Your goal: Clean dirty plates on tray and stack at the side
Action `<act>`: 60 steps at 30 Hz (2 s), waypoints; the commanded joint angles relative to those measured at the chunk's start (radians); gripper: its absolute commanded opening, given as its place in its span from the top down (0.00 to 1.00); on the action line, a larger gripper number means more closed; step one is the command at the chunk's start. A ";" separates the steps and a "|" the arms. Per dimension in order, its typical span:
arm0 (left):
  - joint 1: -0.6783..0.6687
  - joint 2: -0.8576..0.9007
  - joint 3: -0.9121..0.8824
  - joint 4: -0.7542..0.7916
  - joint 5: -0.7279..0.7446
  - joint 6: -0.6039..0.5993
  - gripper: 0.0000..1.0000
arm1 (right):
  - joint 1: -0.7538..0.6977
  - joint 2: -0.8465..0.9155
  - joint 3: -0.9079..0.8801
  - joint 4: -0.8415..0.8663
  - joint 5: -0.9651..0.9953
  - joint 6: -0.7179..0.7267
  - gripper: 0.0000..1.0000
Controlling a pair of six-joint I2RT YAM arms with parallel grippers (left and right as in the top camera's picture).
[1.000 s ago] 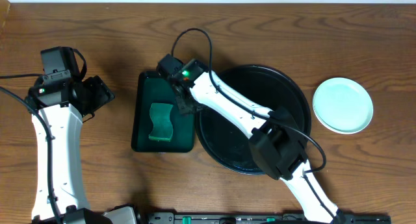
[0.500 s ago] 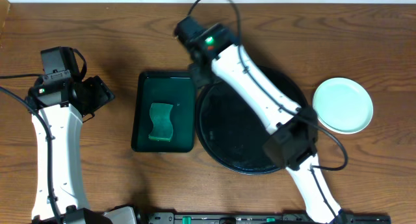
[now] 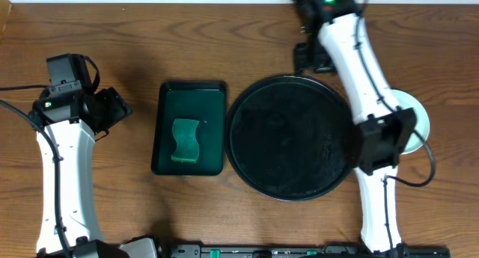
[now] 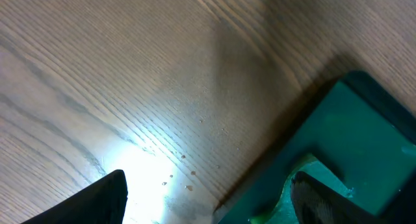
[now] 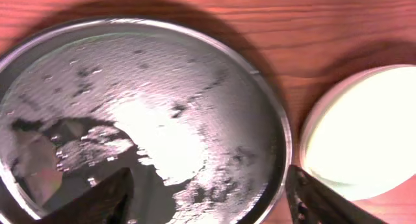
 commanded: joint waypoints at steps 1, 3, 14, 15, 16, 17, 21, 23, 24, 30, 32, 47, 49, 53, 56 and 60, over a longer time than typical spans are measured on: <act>0.005 -0.003 0.015 -0.001 -0.009 -0.002 0.20 | -0.070 -0.010 0.020 -0.004 -0.020 -0.041 0.23; 0.005 -0.003 0.015 -0.001 -0.009 -0.002 0.20 | -0.105 -0.010 0.019 -0.004 -0.020 -0.084 0.01; 0.005 -0.003 0.015 -0.001 -0.009 -0.002 0.20 | -0.288 -0.010 -0.011 -0.004 -0.023 -0.193 0.01; 0.005 -0.003 0.015 -0.001 -0.009 -0.002 0.19 | -0.300 -0.010 -0.011 -0.004 -0.023 -0.205 0.01; 0.005 -0.003 0.015 -0.001 -0.009 -0.002 0.20 | -0.309 -0.010 -0.011 -0.004 -0.023 -0.212 0.01; 0.005 -0.003 0.015 -0.001 -0.009 -0.002 0.19 | -0.321 -0.010 -0.011 -0.004 -0.023 -0.214 0.01; 0.005 -0.003 0.015 -0.001 -0.009 -0.002 0.19 | -0.344 -0.010 -0.011 -0.004 -0.023 -0.214 0.01; 0.005 -0.003 0.015 -0.001 -0.009 -0.002 0.19 | -0.346 -0.010 -0.011 -0.003 -0.023 -0.214 0.01; 0.005 -0.003 0.015 -0.001 -0.009 -0.002 0.19 | -0.346 -0.010 -0.011 -0.003 -0.023 -0.214 0.01; 0.005 -0.003 0.015 -0.001 -0.009 -0.002 0.20 | -0.346 -0.010 -0.011 -0.003 -0.024 -0.214 0.01; 0.005 -0.003 0.015 -0.001 -0.009 -0.002 0.19 | -0.346 -0.010 -0.011 -0.003 -0.023 -0.214 0.01; 0.005 -0.003 0.015 -0.001 -0.009 -0.002 0.19 | -0.344 -0.010 -0.011 0.061 -0.023 -0.214 0.01; 0.005 -0.003 0.015 -0.001 -0.009 -0.002 0.19 | -0.344 -0.010 -0.011 0.061 -0.023 -0.214 0.01; 0.005 -0.003 0.015 -0.001 -0.009 -0.002 0.19 | -0.344 -0.010 -0.011 0.061 -0.023 -0.214 0.01; 0.005 -0.003 0.015 -0.001 -0.009 -0.002 0.19 | -0.344 -0.010 -0.011 0.061 -0.023 -0.214 0.01; 0.005 -0.003 0.015 -0.001 -0.009 -0.002 0.20 | -0.346 -0.006 -0.012 0.061 -0.023 -0.214 0.01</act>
